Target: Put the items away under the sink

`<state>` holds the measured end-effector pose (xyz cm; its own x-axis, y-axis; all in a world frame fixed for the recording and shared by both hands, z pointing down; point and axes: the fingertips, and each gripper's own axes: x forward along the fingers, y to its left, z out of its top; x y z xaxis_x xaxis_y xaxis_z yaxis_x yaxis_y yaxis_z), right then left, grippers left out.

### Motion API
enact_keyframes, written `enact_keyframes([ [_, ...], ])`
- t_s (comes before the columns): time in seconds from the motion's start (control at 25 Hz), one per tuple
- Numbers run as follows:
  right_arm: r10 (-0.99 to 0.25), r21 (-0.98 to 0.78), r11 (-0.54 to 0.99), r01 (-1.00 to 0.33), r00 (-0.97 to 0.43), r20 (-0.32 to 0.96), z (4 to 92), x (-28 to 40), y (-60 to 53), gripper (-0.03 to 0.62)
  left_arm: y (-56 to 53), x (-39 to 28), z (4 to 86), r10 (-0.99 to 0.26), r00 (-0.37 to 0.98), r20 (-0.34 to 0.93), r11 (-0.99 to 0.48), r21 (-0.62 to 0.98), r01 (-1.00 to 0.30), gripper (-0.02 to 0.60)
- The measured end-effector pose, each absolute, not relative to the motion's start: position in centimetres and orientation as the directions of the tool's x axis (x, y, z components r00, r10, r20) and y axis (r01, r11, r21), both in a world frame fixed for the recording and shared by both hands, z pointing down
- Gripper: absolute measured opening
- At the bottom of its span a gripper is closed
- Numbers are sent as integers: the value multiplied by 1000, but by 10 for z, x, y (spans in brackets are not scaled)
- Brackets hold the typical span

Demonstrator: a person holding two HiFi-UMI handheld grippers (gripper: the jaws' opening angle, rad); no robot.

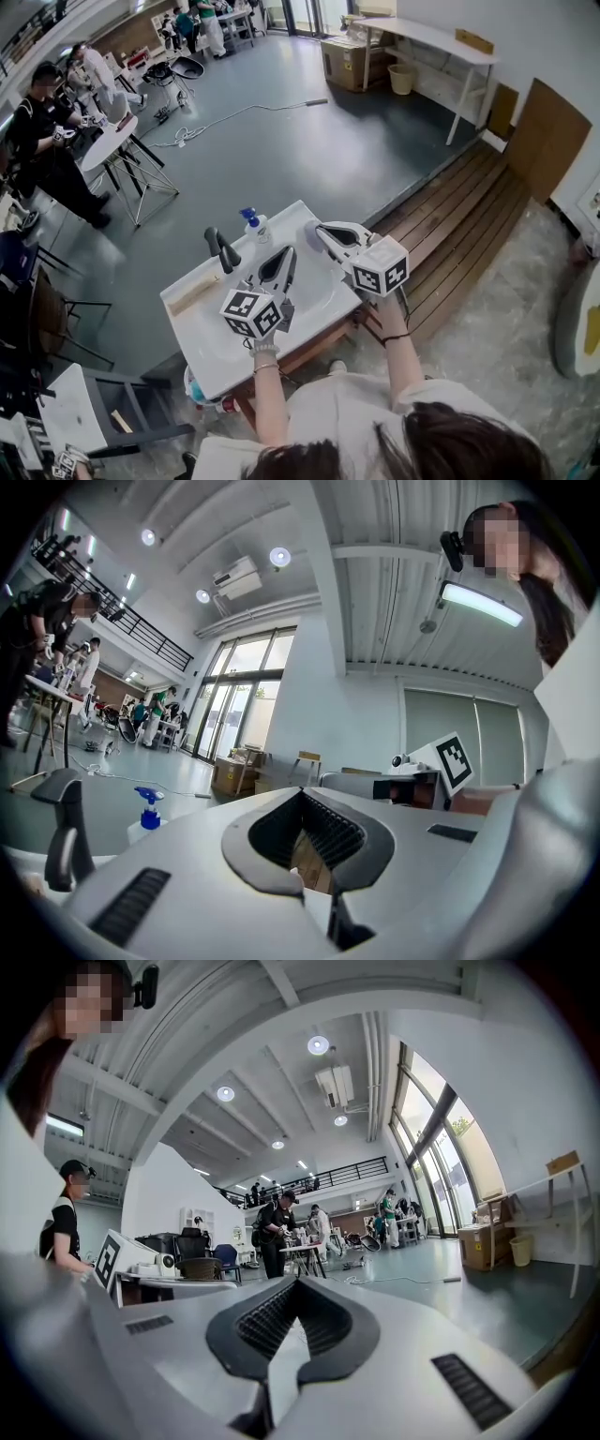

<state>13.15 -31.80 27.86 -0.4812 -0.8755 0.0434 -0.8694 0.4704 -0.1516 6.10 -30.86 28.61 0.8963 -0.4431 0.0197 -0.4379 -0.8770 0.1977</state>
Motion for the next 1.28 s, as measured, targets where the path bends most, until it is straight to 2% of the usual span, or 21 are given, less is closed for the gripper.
enact_keyframes([
  [0.44, -896, -134, 383, -914, -403, 186, 332, 136, -336, 14, -320, 56, 335, -423, 902, 80, -859, 282, -428, -3],
  [1.08, -817, -119, 458, -881, -470, 334, 354, 138, -393, 18, -363, 60, 345, -497, 862, 103, -801, 328, -501, -3],
  [1.16, -812, -124, 451, -884, -464, 355, 360, 140, -398, 52, -368, 62, 349, -502, 858, 111, -794, 332, -508, -3],
  [1.24, -796, -146, 448, -882, -468, 383, 368, 141, -400, 119, -368, 63, 354, -508, 853, 120, -784, 344, -516, -3],
  [1.28, -789, -154, 446, -881, -469, 396, 373, 142, -400, 121, -368, 64, 355, -510, 851, 124, -781, 348, -518, -3],
])
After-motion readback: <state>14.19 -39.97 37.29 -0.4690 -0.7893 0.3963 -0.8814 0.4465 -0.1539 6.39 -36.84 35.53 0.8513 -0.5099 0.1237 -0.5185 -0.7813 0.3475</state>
